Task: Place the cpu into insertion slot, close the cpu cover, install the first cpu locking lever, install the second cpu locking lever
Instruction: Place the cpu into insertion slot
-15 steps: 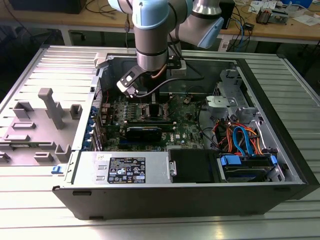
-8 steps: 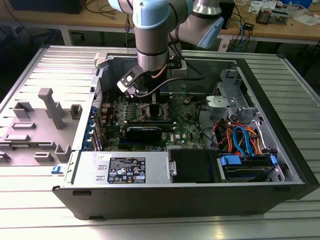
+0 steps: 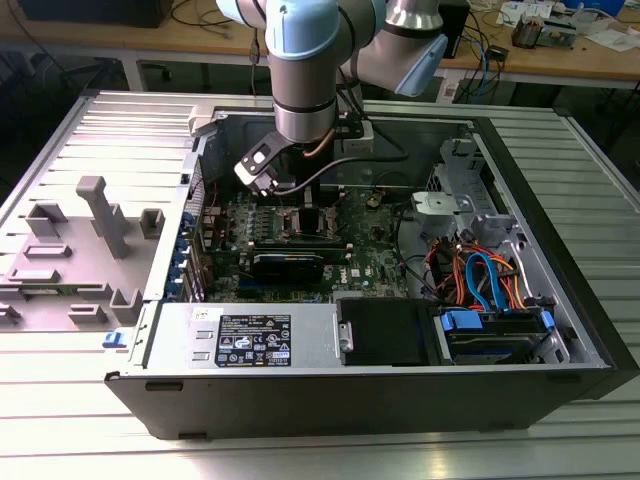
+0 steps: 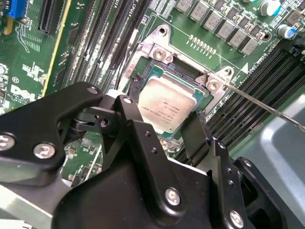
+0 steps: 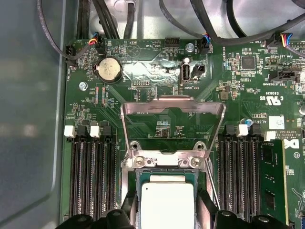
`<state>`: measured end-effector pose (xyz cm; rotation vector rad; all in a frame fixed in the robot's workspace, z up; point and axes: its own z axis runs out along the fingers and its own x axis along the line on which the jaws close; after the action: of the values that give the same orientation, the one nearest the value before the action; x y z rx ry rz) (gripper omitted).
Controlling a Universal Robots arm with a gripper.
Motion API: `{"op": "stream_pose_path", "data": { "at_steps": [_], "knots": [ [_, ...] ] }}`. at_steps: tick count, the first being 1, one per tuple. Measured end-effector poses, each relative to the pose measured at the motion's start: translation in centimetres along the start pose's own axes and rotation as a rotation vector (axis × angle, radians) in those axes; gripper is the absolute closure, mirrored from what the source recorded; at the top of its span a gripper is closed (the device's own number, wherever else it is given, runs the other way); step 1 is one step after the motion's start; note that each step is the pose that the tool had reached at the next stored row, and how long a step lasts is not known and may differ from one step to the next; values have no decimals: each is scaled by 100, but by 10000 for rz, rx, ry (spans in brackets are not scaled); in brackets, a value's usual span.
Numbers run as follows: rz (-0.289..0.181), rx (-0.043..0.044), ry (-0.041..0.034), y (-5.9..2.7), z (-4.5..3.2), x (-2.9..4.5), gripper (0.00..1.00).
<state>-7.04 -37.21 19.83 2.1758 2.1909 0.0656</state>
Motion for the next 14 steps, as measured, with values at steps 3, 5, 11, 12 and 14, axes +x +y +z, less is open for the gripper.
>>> {"op": "stream_pose_path", "data": {
  "at_steps": [3,5,11,12,14],
  "knots": [
    [2,7,0,2,-36,0,38],
    [0,15,1,5,-61,0,38],
    [-1,59,3,16,-138,-1,47],
    [1,60,3,17,-138,-1,53],
    [0,62,0,18,-139,-1,65]
  ]
}}
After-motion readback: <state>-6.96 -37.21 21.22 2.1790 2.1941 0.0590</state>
